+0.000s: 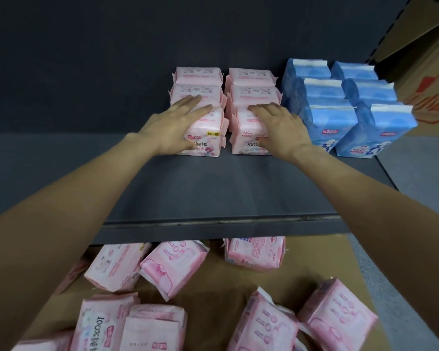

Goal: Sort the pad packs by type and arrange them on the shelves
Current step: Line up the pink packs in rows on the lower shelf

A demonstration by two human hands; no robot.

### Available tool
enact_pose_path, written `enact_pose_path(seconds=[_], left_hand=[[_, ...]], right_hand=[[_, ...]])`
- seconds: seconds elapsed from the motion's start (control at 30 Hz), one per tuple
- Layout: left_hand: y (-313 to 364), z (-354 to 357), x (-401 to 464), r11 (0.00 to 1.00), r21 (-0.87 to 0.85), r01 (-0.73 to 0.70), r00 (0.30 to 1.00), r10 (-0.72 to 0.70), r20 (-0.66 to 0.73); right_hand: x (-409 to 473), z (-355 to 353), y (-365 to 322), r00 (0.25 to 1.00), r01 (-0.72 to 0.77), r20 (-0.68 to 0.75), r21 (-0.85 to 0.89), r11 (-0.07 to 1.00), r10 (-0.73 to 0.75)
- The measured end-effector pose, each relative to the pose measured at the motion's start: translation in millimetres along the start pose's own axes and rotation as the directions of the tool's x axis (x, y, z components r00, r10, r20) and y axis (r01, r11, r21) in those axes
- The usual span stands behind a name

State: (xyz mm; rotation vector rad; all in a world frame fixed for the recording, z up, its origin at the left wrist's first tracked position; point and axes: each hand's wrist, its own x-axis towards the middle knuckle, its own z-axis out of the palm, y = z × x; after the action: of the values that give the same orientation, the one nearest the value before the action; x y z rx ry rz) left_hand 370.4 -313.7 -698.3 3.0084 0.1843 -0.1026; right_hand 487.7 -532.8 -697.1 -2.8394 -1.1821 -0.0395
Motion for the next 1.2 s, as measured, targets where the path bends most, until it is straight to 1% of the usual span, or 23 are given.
enact_pose_path(seconds=[0.1, 0.2, 0.23, 0.33, 0.4, 0.43, 0.47, 0.53, 0.57, 0.63, 0.67, 0.7, 0.73, 0.77, 0.8, 0.83, 0.87, 0.93, 1.0, 1.07, 1.13, 1.2], left_hand=[[0, 3, 0, 1.0, 0.022, 0.018, 0.999, -0.018, -0.036], [6, 6, -6, 0.981, 0.19, 0.025, 0.983, 0.01, -0.184], [8, 8, -10, 0.978, 0.206, 0.03, 0.969, 0.022, -0.244], [14, 11, -37, 0.994, 0.108, 0.015, 0.916, 0.029, -0.4], [20, 13, -63, 0.999, 0.047, -0.011, 0.859, 0.033, -0.51], [26, 13, -78, 1.0, 0.011, -0.011, 0.839, 0.015, -0.543], [33, 13, -95, 0.999, -0.043, 0.001, 0.834, -0.025, -0.551], [50, 17, -135, 0.981, -0.181, 0.065, 0.836, -0.152, -0.528], [58, 20, -153, 0.969, -0.224, 0.108, 0.829, -0.212, -0.517], [67, 29, -194, 0.954, -0.221, 0.203, 0.844, -0.285, -0.455], [67, 35, -211, 0.944, -0.217, 0.249, 0.861, -0.318, -0.397], [67, 39, -226, 0.927, -0.229, 0.296, 0.88, -0.358, -0.312], [65, 44, -242, 0.91, -0.25, 0.33, 0.899, -0.384, -0.211], [63, 49, -258, 0.904, -0.257, 0.343, 0.918, -0.38, -0.114], [60, 55, -274, 0.912, -0.244, 0.33, 0.935, -0.351, -0.05], [55, 63, -291, 0.924, -0.221, 0.312, 0.946, -0.323, -0.014], [51, 72, -304, 0.929, -0.212, 0.302, 0.951, -0.31, -0.003], [37, 87, -327, 0.915, -0.172, 0.365, 0.931, -0.364, 0.037], [23, 105, -338, 0.912, -0.12, 0.393, 0.92, -0.388, 0.06], [12, 119, -345, 0.903, -0.135, 0.407, 0.913, -0.401, 0.071], [11, 127, -347, 0.91, -0.146, 0.388, 0.92, -0.372, 0.128], [12, 134, -348, 0.919, -0.11, 0.379, 0.913, -0.351, 0.207]], right_hand=[[-3, 6, -1, 1.0, 0.03, 0.01, -0.069, 0.997, -0.03], [-14, 4, -5, 0.997, 0.046, -0.054, -0.053, 0.998, -0.048], [-20, 2, -8, 0.994, 0.06, -0.084, -0.043, 0.997, -0.064], [-47, -5, -17, 0.978, 0.124, -0.17, 0.009, 0.992, -0.121], [-74, -10, -24, 0.964, 0.18, -0.209, 0.058, 0.982, -0.165], [-88, -11, -28, 0.957, 0.212, -0.218, 0.064, 0.975, -0.193], [-104, -11, -32, 0.95, 0.247, -0.215, 0.06, 0.967, -0.229], [-137, -8, -41, 0.941, 0.297, -0.183, 0.047, 0.954, -0.284], [-151, -3, -42, 0.938, 0.31, -0.174, 0.028, 0.95, -0.301], [-182, 7, -54, 0.923, 0.349, -0.165, -0.024, 0.937, -0.348], [-195, 10, -60, 0.923, 0.365, -0.123, -0.025, 0.931, -0.365], [-206, 12, -67, 0.925, 0.378, -0.033, -0.013, 0.926, -0.378], [-216, 14, -74, 0.924, 0.373, 0.089, 0.007, 0.928, -0.372], [-225, 17, -83, 0.91, 0.369, 0.198, 0.017, 0.929, -0.365], [-234, 20, -93, 0.889, 0.385, 0.255, 0.033, 0.922, -0.381], [-241, 22, -104, 0.863, 0.432, 0.27, 0.048, 0.901, -0.428], [-244, 27, -112, 0.84, 0.487, 0.248, 0.05, 0.872, -0.483], [-240, 37, -134, 0.792, 0.585, 0.203, 0.018, 0.811, -0.575], [-227, 47, -149, 0.741, 0.642, 0.253, 0.008, 0.767, -0.623], [-212, 61, -162, 0.732, 0.653, 0.277, -0.022, 0.757, -0.623], [-196, 71, -174, 0.729, 0.662, 0.282, -0.062, 0.747, -0.624], [-179, 81, -192, 0.725, 0.664, 0.279, -0.042, 0.746, -0.63]])
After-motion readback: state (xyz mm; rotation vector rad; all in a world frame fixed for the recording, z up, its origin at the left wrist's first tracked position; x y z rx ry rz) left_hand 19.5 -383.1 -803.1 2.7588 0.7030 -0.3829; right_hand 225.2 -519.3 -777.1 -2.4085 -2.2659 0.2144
